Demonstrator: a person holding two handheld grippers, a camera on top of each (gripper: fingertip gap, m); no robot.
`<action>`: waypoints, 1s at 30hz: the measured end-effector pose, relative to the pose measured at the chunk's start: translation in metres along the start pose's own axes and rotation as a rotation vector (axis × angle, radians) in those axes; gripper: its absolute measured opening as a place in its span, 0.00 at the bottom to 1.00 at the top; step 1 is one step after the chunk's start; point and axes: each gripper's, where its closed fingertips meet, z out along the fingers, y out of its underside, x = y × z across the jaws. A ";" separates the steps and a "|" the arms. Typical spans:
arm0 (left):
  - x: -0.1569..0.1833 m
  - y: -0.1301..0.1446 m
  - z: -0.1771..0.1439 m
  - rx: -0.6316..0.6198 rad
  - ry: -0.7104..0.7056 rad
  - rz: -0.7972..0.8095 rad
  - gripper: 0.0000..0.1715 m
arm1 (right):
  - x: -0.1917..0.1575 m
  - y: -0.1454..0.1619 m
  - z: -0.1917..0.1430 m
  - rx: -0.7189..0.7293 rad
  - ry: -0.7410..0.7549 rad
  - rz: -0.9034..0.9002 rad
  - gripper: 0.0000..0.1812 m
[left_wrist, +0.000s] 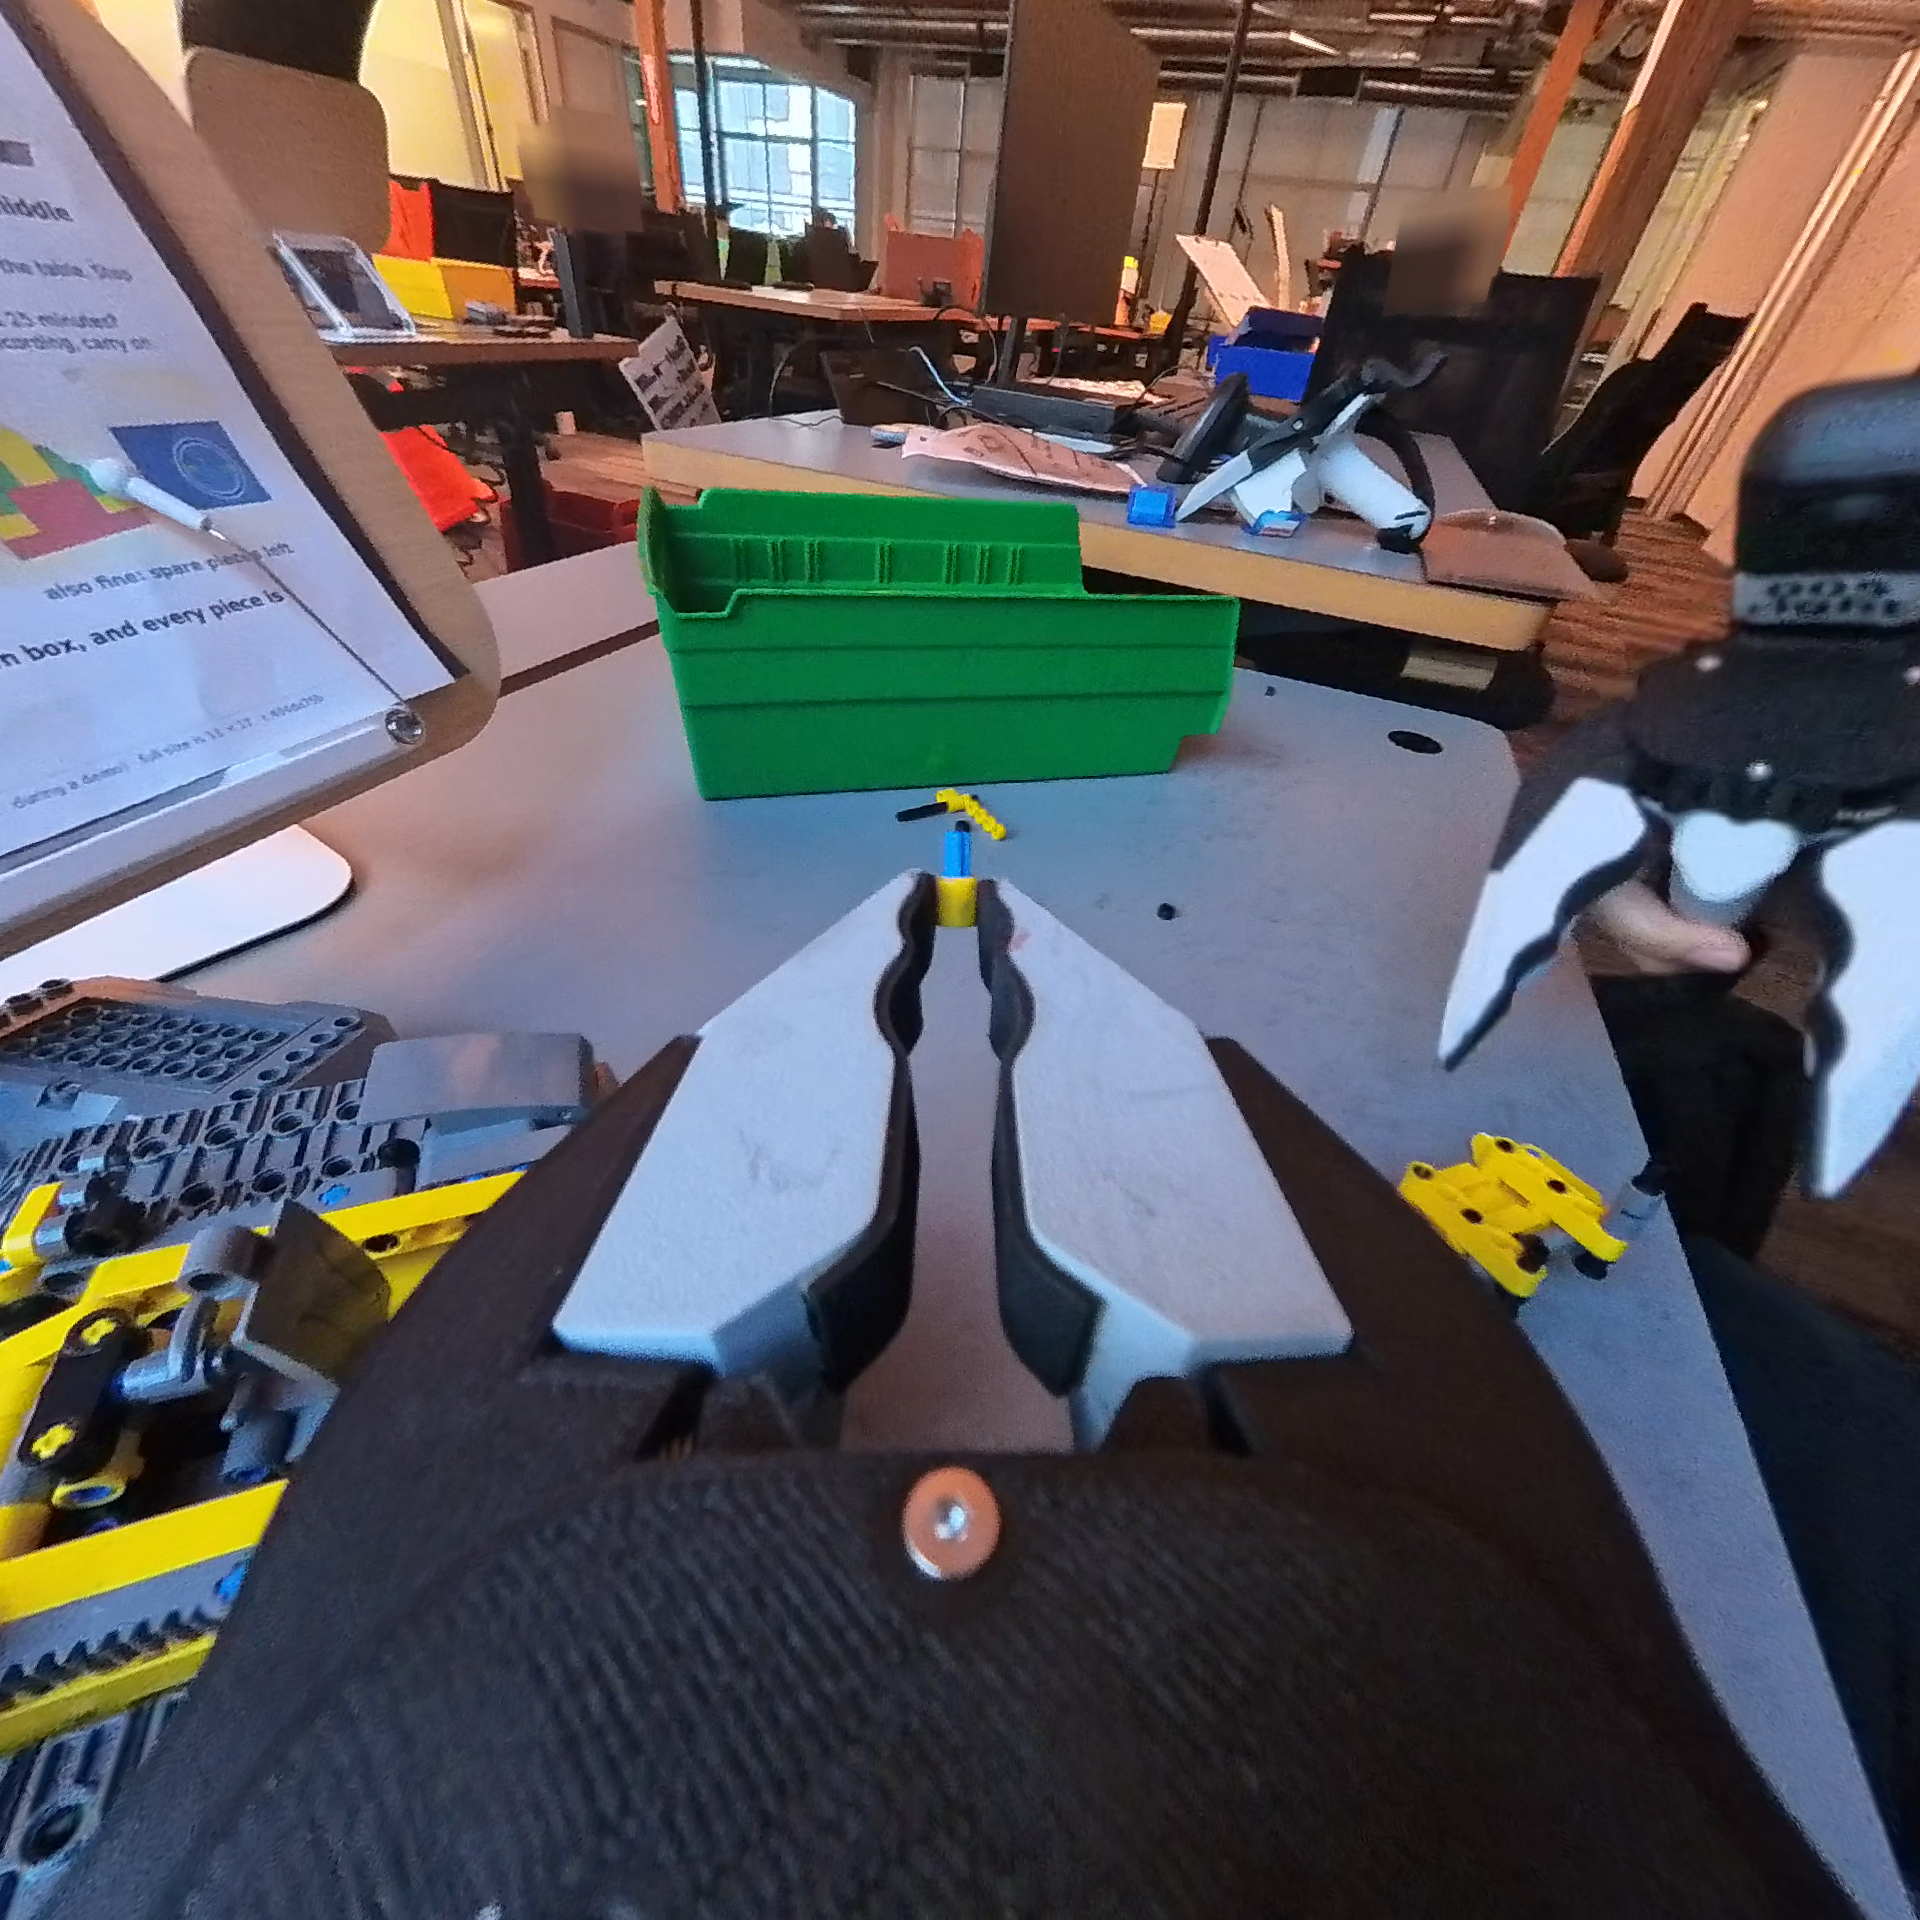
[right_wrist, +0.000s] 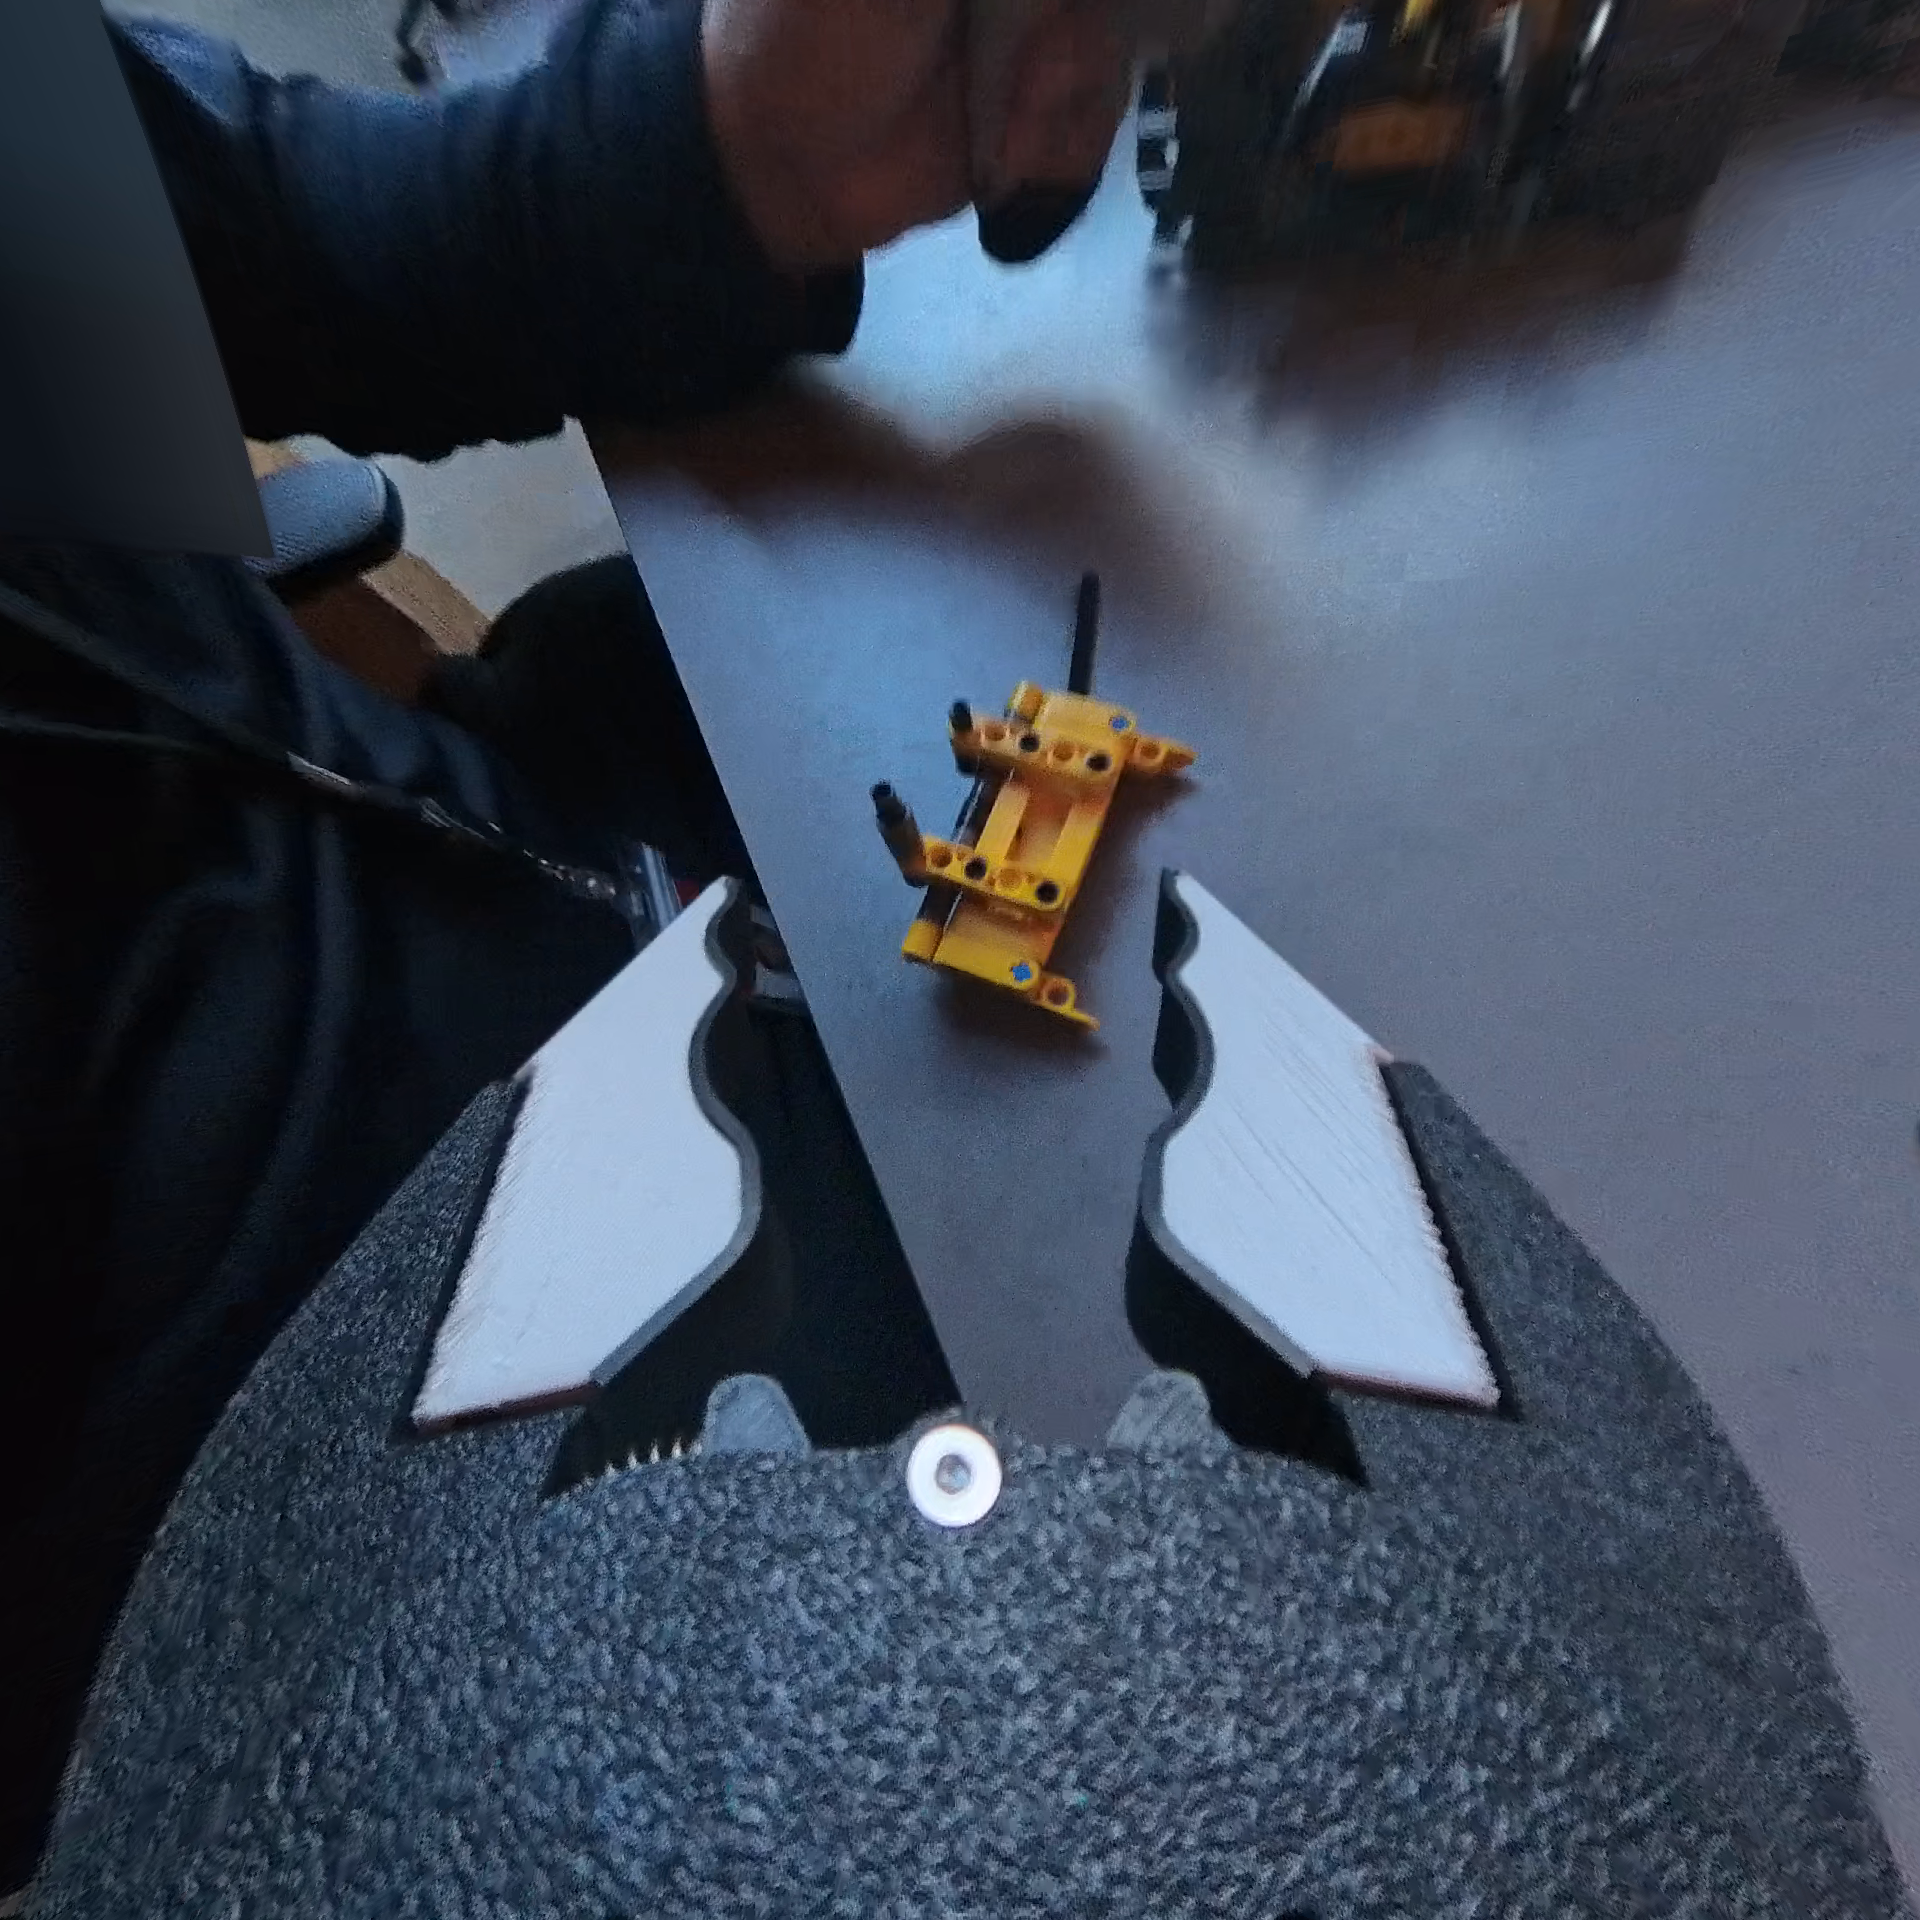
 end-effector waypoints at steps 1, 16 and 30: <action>0.002 0.000 0.000 0.001 0.002 0.008 0.03 | 0.000 0.006 0.006 -0.019 0.009 0.008 0.39; 0.011 0.006 0.002 -0.038 0.027 0.081 0.03 | 0.132 -0.043 0.062 -0.040 0.278 0.017 0.18; 0.035 0.015 0.009 -0.061 0.130 0.067 0.03 | 0.140 -0.108 0.002 0.501 0.495 -0.152 0.13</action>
